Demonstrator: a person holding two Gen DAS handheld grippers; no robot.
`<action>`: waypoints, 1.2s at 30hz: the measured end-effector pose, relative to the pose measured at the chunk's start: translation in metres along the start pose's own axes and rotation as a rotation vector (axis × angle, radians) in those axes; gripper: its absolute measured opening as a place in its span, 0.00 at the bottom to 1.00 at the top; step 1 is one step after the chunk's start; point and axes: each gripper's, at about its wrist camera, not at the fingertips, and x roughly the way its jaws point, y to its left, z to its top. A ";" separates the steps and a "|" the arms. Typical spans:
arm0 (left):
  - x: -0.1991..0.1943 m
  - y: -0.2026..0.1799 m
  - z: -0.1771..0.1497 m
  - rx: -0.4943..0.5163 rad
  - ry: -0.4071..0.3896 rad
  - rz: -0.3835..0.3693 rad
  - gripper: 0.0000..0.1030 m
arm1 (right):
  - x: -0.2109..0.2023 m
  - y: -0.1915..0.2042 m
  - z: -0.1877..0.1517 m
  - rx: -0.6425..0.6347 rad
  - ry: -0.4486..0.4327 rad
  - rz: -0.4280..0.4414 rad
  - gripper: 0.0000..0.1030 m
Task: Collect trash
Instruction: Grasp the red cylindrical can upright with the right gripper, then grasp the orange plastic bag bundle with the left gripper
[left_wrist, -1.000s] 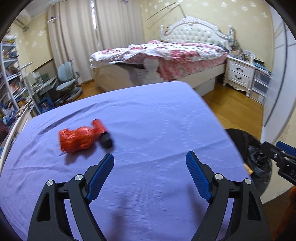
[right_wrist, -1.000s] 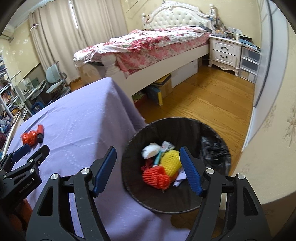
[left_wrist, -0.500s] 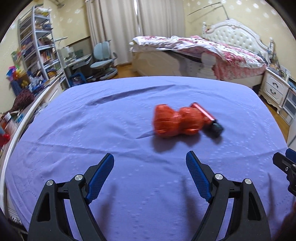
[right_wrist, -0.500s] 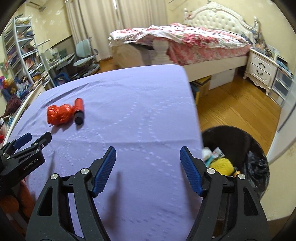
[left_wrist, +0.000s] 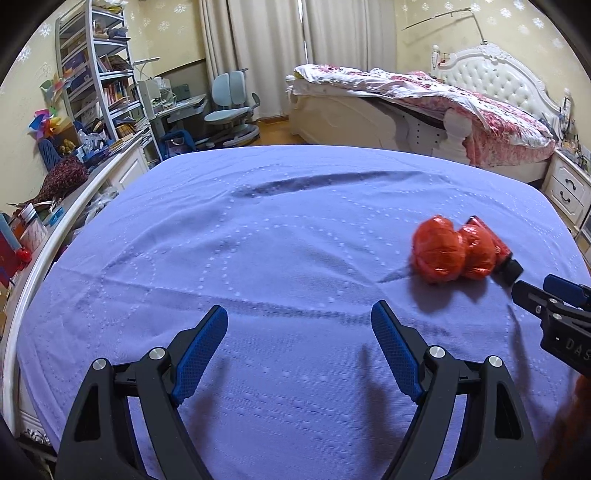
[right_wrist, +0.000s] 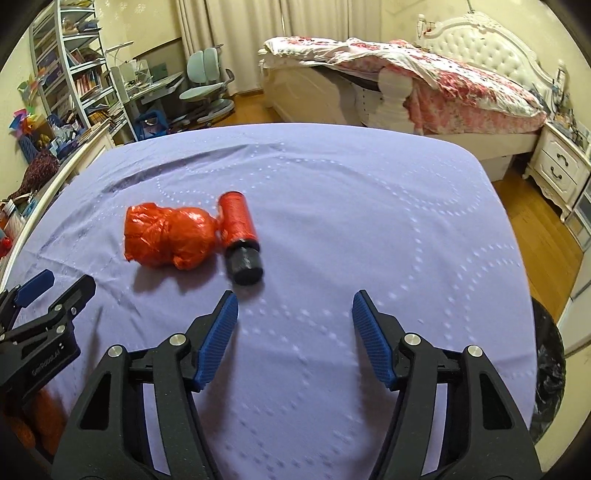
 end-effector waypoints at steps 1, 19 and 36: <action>0.001 0.005 0.000 -0.006 0.002 0.006 0.78 | 0.005 0.005 0.002 -0.010 0.000 -0.007 0.59; 0.008 0.023 0.003 -0.038 0.022 -0.017 0.78 | 0.030 0.021 0.033 -0.033 0.003 -0.012 0.23; 0.000 -0.058 0.007 0.120 -0.009 -0.175 0.78 | 0.001 -0.044 0.010 0.090 -0.014 -0.086 0.23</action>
